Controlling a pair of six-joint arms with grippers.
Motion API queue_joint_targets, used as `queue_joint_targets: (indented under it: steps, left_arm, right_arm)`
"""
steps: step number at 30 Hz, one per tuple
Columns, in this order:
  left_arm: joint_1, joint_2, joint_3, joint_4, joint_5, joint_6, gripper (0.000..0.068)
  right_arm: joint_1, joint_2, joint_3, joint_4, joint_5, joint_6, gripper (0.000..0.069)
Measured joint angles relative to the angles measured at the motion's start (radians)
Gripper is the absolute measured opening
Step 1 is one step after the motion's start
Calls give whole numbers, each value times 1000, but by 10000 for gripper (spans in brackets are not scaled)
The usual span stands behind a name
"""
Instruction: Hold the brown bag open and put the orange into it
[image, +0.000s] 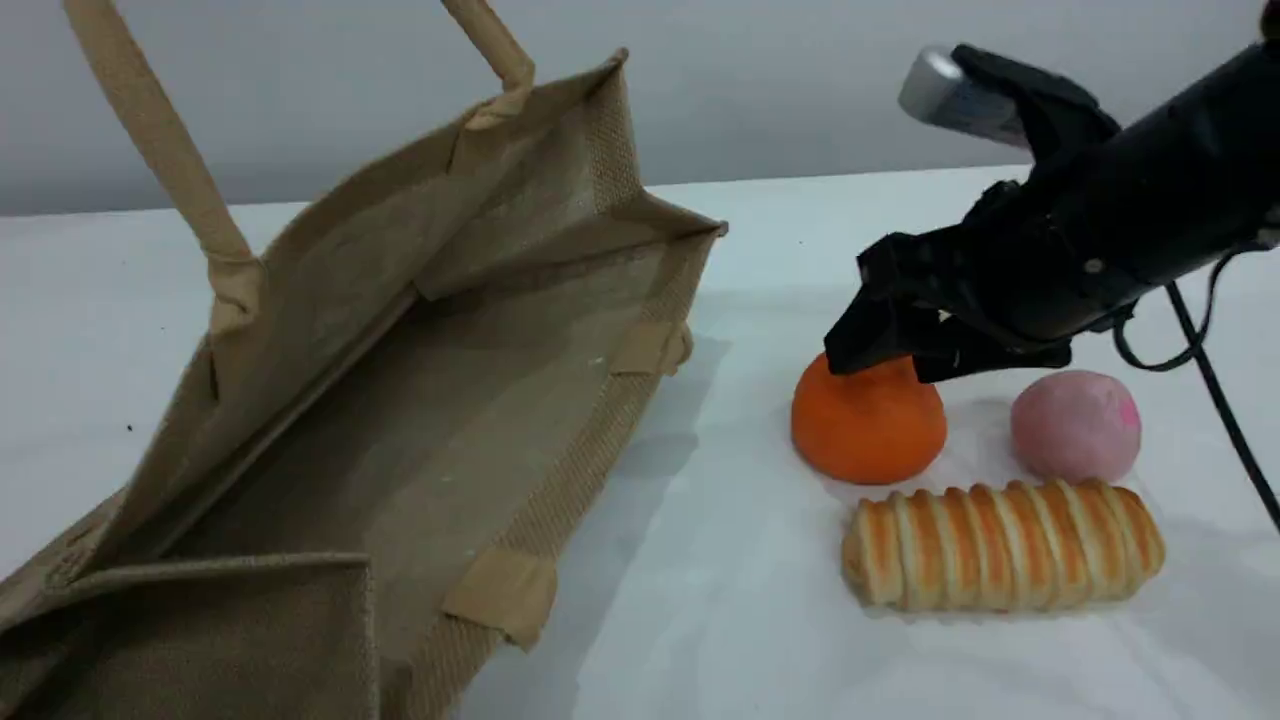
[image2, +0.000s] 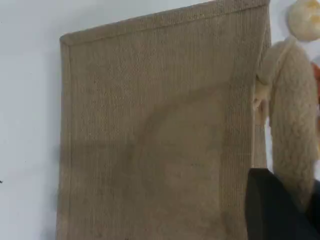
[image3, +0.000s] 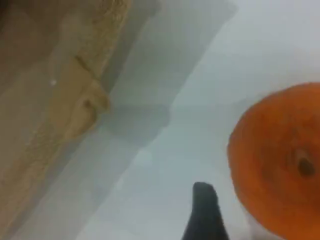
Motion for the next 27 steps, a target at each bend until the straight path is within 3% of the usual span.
queue_joint_targets:
  steps: [12, 15, 21, 23, 27]
  left_arm:
    - [0, 0, 0, 1, 19, -1, 83]
    - [0, 0, 0, 1, 19, -1, 83]
    - [0, 0, 0, 1, 19, -1, 83]
    - [0, 0, 0, 1, 19, -2, 83]
    - [0, 0, 0, 1, 19, -2, 83]
  right_arm:
    - [8, 117, -83, 0, 8, 0, 424]
    - [8, 129, -84, 0, 1, 0, 351]
    - [8, 142, -84, 0, 2, 0, 65]
    - [8, 145, -84, 0, 4, 0, 29]
    - [9, 146, -84, 0, 4, 0, 19]
